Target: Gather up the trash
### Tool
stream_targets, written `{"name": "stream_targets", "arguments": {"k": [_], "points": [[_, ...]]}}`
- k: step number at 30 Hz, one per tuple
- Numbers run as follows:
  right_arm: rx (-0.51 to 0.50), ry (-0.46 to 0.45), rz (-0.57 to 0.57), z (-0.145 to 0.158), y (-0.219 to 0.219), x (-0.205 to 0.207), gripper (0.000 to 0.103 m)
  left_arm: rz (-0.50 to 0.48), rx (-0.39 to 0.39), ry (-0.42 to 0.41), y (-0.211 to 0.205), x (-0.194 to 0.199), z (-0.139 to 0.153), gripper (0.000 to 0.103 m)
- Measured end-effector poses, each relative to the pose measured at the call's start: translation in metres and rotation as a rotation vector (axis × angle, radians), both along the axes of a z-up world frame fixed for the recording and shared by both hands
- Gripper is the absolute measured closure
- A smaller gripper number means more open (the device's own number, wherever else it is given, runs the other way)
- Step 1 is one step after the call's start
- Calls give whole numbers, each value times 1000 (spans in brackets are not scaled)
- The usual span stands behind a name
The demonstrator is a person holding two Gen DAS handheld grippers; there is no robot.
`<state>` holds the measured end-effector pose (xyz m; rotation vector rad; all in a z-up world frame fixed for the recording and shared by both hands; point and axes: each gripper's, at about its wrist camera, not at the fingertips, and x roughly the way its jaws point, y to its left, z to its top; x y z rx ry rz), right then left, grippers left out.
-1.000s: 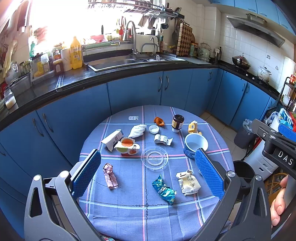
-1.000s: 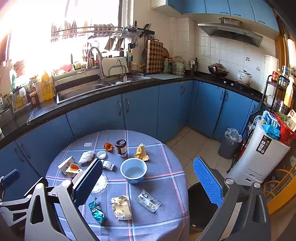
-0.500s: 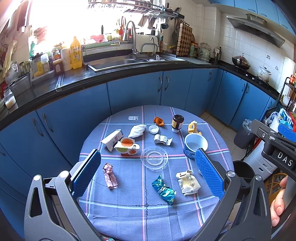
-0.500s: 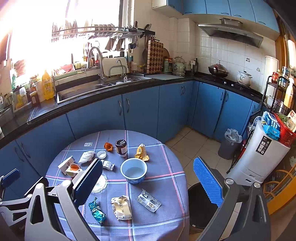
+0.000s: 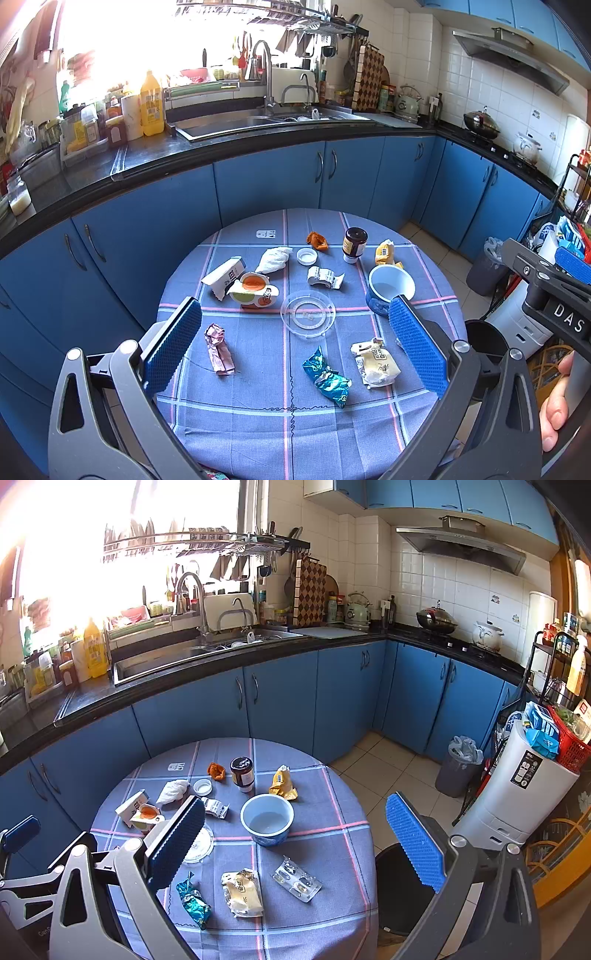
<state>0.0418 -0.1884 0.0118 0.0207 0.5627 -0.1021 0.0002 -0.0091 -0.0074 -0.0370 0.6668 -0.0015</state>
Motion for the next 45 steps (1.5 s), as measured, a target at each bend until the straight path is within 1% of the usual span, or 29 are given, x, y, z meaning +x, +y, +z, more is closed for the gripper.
{"name": "stream_targets", "arguments": {"k": [21, 28, 30, 32, 36, 39, 42, 45], "points": [[-1, 2, -1, -1, 0, 0, 7, 0, -5, 7, -4, -1, -3, 3], [-11, 19, -10, -14, -4, 6, 7, 26, -14, 19, -2, 2, -15, 3], [-10, 32, 13, -20, -5, 11, 7, 34, -28, 40, 4, 7, -22, 3], [-24, 44, 10, -27, -7, 16, 7, 46, -36, 54, 9, 11, -30, 3], [-60, 64, -8, -48, -8, 30, 7, 47, -21, 78, 18, 22, -52, 3], [-76, 95, -3, -75, -14, 44, 7, 52, -27, 110, 30, 34, -73, 3], [-61, 144, 11, -101, -20, 58, 7, 66, -28, 135, 46, 44, -94, 3], [-53, 172, 24, -120, -24, 70, 7, 82, -11, 153, 61, 50, -116, 3]]}}
